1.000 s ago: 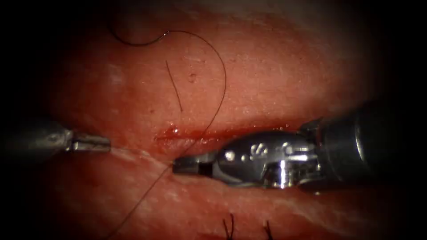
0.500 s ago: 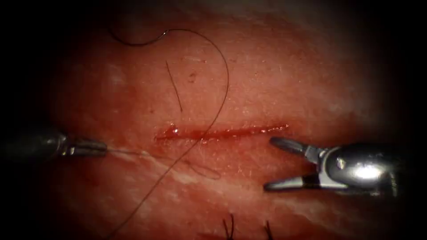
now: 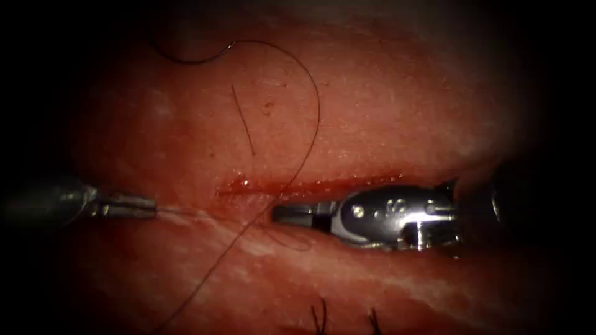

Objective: Wound Closure

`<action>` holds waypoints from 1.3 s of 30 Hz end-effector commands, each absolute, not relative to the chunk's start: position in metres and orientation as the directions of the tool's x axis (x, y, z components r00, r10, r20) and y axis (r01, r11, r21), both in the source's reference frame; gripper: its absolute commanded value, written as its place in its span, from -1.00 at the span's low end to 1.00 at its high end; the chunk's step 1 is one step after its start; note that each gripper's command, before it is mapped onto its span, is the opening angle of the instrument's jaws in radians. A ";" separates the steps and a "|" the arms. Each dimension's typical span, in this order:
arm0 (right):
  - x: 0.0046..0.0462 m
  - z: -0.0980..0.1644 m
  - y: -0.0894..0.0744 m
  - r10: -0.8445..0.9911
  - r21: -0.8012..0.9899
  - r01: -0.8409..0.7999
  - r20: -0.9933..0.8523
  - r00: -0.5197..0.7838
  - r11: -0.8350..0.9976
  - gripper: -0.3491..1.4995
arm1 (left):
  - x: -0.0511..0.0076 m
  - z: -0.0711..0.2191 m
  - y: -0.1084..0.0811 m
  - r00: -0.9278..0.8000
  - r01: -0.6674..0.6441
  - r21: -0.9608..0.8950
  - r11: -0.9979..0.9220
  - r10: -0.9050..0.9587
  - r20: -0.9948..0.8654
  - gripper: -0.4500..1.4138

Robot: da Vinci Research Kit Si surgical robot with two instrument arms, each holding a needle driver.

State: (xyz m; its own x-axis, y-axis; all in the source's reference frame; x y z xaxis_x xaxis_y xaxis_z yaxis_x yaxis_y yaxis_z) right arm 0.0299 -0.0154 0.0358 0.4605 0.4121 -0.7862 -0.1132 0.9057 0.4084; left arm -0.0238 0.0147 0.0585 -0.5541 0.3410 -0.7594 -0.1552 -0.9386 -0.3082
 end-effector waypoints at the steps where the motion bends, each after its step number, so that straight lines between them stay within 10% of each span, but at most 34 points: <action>1: 0.0318 0.036 -0.017 0.406 0.411 -0.092 -0.794 0.452 0.907 -1.00 | -0.0245 0.060 0.015 -0.548 -0.158 -0.310 -0.938 0.344 -0.763 -1.00; 19: 0.0347 0.034 -0.016 0.396 0.399 -0.059 -0.862 0.317 0.915 -1.00 | -0.0274 0.070 0.015 -0.498 -0.197 -0.273 -0.942 0.336 -0.799 -1.00; 32: 0.0357 0.034 -0.015 0.393 0.372 -0.139 -0.899 0.192 0.918 -0.07 | -0.0279 0.070 0.014 -0.493 -0.189 -0.281 -0.941 0.338 -0.802 -1.00; 39: 0.0357 0.034 -0.015 0.388 0.352 -0.198 -0.903 0.183 0.915 -0.02 | -0.0282 0.069 0.012 -0.490 -0.179 -0.283 -0.942 0.335 -0.805 -1.00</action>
